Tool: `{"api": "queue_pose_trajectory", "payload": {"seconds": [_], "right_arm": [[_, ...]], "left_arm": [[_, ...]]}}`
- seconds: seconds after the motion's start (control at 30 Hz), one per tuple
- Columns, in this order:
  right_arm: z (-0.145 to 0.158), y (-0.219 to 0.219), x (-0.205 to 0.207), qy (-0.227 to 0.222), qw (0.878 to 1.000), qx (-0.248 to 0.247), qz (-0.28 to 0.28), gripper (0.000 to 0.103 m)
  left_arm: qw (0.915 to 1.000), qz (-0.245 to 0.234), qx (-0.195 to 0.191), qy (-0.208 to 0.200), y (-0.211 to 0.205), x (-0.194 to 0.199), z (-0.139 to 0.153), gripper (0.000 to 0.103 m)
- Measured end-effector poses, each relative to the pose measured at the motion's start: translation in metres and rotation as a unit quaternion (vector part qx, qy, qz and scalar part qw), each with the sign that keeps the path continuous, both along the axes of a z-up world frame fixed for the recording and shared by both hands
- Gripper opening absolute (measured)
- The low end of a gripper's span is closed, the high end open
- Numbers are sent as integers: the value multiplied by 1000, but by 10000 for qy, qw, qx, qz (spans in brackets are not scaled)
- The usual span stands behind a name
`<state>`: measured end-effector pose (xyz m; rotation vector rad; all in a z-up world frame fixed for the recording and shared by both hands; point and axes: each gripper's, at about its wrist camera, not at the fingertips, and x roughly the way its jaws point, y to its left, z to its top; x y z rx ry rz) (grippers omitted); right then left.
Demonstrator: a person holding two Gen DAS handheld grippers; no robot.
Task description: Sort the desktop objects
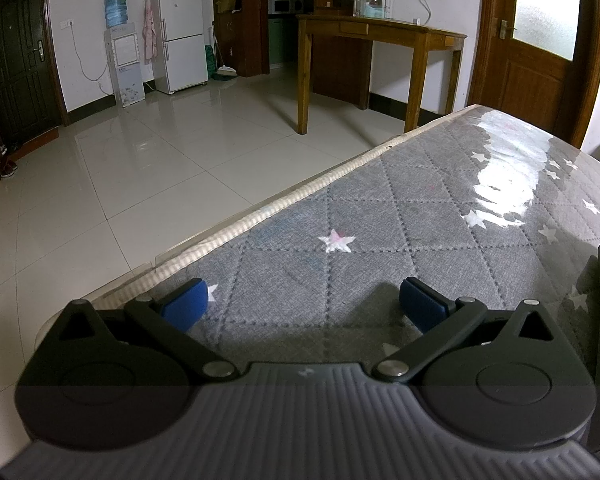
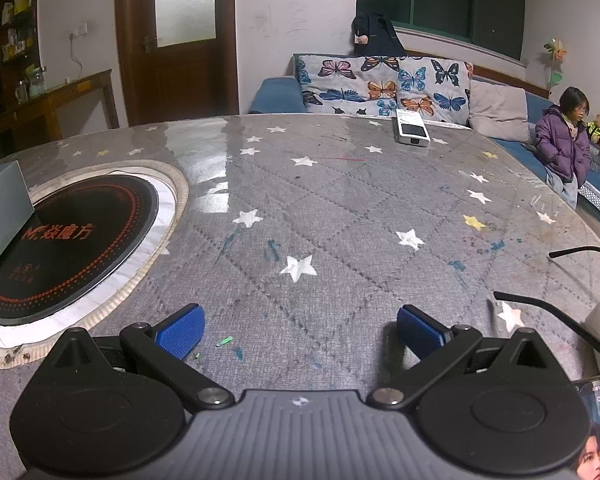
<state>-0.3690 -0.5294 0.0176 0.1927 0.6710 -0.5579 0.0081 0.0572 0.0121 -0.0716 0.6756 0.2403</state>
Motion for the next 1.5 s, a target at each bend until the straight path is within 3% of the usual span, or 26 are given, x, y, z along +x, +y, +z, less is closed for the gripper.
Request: {"api": "queue_pose_trajectory", "payload": {"seconds": [1.5], "right_arm": [[-1, 0, -1, 0, 10000, -2, -2, 103]], "left_arm": [[9996, -271, 10, -4, -9, 16, -1, 103]]}}
